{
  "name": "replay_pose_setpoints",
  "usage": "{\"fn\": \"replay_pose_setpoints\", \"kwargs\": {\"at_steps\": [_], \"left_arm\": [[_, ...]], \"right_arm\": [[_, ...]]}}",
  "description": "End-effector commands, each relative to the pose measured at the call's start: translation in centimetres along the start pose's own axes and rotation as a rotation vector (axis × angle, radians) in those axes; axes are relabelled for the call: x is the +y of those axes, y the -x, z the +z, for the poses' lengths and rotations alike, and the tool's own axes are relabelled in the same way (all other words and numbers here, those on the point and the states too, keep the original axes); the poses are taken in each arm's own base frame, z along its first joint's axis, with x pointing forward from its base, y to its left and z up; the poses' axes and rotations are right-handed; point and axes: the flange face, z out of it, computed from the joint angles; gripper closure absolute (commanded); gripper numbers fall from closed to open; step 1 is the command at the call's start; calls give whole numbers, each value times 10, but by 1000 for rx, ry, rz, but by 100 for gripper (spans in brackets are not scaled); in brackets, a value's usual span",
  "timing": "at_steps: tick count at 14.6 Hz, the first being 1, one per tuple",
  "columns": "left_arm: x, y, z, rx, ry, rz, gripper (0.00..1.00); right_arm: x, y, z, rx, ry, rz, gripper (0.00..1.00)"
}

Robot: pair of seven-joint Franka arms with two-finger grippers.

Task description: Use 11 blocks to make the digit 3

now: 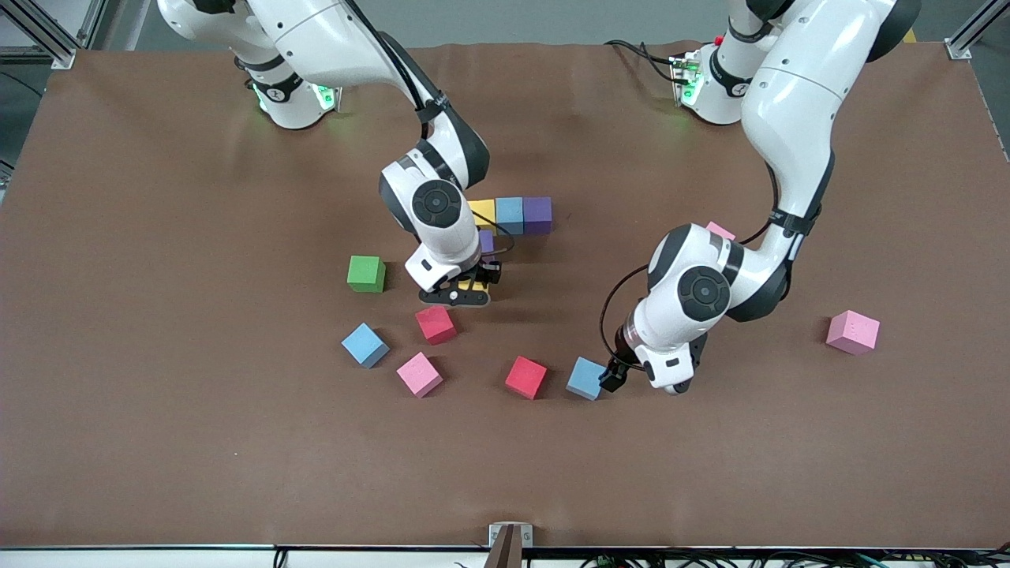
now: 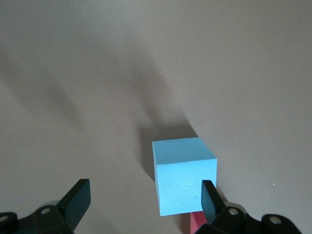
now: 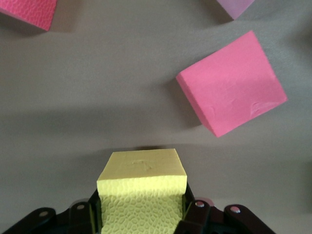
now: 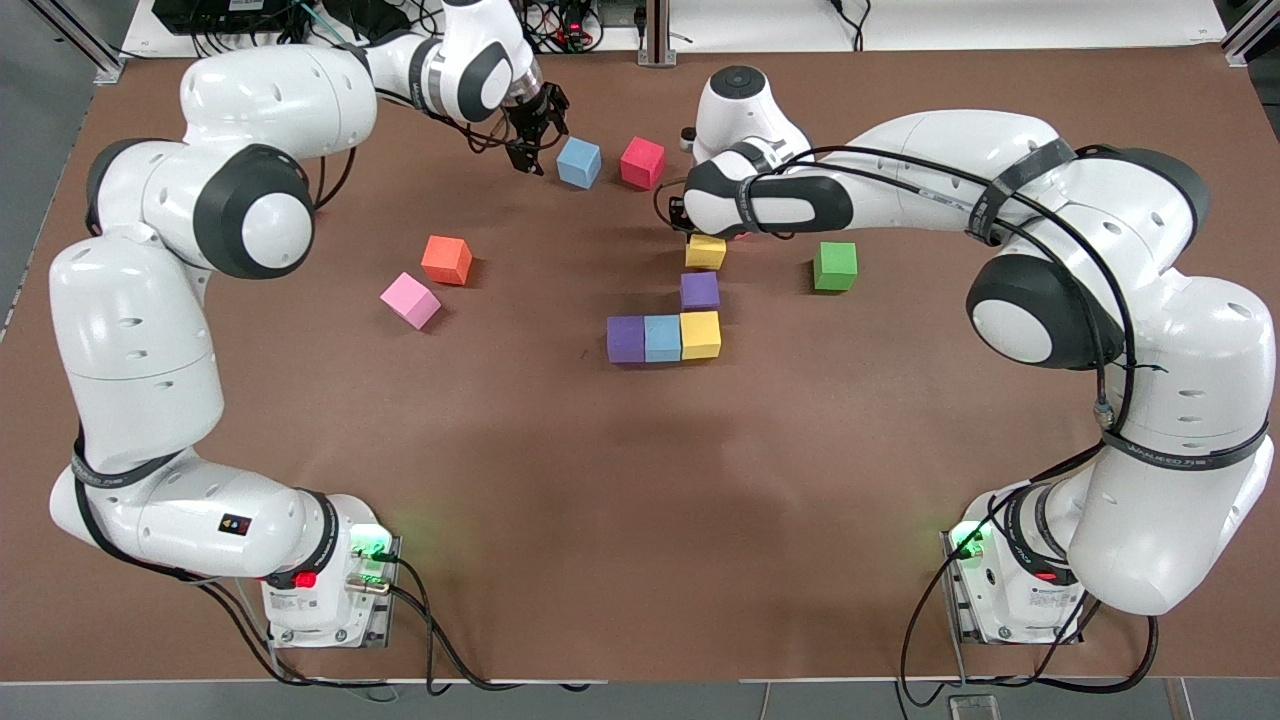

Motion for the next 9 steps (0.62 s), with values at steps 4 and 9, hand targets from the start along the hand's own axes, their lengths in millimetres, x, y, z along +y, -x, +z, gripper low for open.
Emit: {"fn": "replay_pose_setpoints", "kwargs": {"at_steps": [4, 9], "left_arm": [[27, 9, 11, 38, 46, -98, 0], [40, 17, 35, 61, 59, -119, 0]], "right_arm": [[-11, 9, 14, 6, 39, -19, 100], [-15, 17, 21, 7, 58, -35, 100]]}}
